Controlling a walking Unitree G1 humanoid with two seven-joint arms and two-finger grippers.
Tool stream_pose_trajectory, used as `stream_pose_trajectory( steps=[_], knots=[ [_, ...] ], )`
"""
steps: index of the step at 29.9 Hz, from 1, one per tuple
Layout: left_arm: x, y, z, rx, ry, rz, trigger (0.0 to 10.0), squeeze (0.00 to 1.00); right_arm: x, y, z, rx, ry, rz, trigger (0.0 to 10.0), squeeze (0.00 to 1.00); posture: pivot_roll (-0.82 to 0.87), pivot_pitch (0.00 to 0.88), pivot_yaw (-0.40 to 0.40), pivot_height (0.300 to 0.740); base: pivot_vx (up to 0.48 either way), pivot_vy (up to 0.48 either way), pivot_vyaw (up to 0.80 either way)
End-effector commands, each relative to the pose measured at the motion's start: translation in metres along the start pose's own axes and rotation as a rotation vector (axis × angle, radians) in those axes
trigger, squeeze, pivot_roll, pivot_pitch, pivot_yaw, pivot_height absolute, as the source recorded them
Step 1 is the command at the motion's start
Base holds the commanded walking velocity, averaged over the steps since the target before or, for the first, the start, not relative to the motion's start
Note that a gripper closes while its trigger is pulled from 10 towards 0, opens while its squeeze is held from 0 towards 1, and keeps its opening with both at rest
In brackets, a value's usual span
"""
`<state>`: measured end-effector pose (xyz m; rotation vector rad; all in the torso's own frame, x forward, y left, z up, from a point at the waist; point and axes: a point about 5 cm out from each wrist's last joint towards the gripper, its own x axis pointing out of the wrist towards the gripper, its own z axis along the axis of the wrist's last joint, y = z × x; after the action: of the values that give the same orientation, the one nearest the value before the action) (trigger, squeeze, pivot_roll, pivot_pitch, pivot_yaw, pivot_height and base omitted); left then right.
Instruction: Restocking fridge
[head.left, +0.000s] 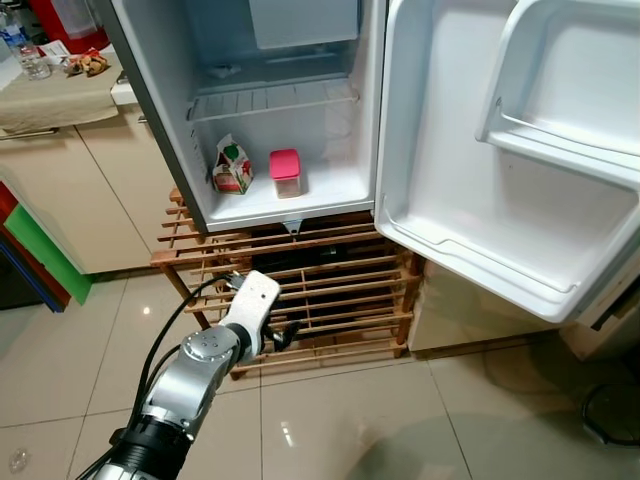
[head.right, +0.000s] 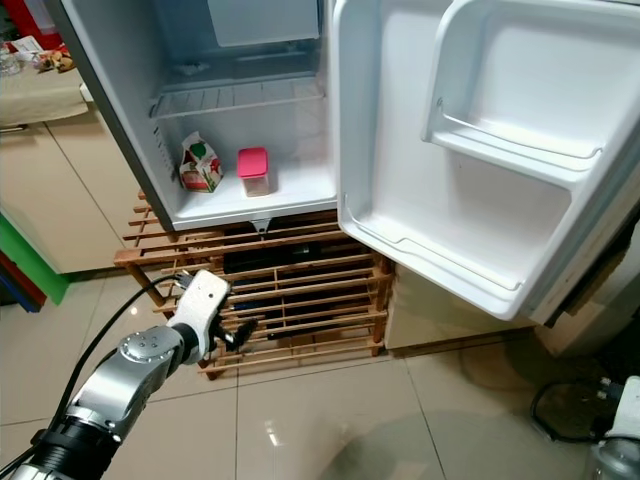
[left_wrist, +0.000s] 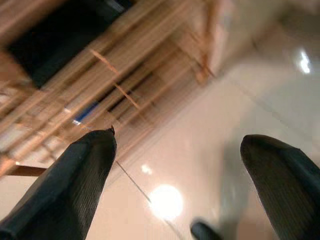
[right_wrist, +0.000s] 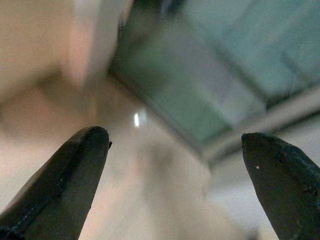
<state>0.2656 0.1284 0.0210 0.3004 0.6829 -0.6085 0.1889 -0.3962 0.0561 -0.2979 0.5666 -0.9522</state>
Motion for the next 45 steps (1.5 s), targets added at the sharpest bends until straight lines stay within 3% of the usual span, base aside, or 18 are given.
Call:
stream_pose_trajectory(
  steps=[1, 3, 35, 36, 37, 38, 41, 45],
  knots=[
    [0.002, 0.0, -0.012, 0.029, 0.067, -0.017, 10.0, 0.0, 0.001, 0.002, 0.029, 0.021, -0.119, 0.022, 10.0, 0.0, -0.15, 0.0, 0.075, 0.74, 0.0, 0.0, 0.0],
    [0.004, 0.001, -0.018, 0.043, 0.106, -0.022, 10.0, 0.0, 0.001, 0.009, 0.041, 0.038, -0.147, 0.06, 10.0, 0.0, -0.15, 0.0, 0.074, 0.74, 0.0, 0.0, 0.0],
    [0.006, 0.003, -0.023, 0.047, 0.133, -0.032, 10.0, 0.0, 0.001, 0.013, 0.046, 0.05, -0.166, 0.076, 10.0, 0.0, -0.15, 0.0, 0.073, 0.74, 0.0, 0.0, 0.0],
    [0.009, -0.027, -0.119, -0.061, 0.472, 0.033, 10.0, 0.0, -0.058, 0.071, 0.069, 0.093, -0.273, 0.696, 10.0, 0.0, -0.2, 0.0, 0.087, 0.74, 0.0, 0.0, 0.0],
    [0.004, -0.04, -0.142, -0.078, 0.561, 0.047, 10.0, 0.0, -0.084, 0.086, 0.072, 0.099, -0.295, 0.894, 10.0, 0.0, -0.2, 0.0, 0.086, 0.74, 0.0, 0.0, 0.0],
    [0.001, -0.046, -0.152, -0.083, 0.603, 0.055, 10.0, 0.0, -0.098, 0.094, 0.073, 0.101, -0.304, 0.996, 10.0, 0.0, -0.2, 0.0, 0.086, 0.74, 0.0, 0.0, 0.0],
    [0.003, -0.046, -0.149, -0.079, 0.593, 0.063, 10.0, 0.0, -0.099, 0.097, 0.073, 0.1, -0.311, 0.989, 10.0, 0.0, -0.19, 0.0, 0.085, 0.74, 0.0, 0.0, 0.0],
    [-0.007, -0.038, -0.16, -0.077, 0.62, 0.061, 10.0, 0.0, -0.111, 0.11, 0.077, 0.118, -0.324, 1.039, 10.0, 0.0, -0.19, 0.0, 0.088, 0.74, 0.0, 0.0, 0.0]
  ],
)
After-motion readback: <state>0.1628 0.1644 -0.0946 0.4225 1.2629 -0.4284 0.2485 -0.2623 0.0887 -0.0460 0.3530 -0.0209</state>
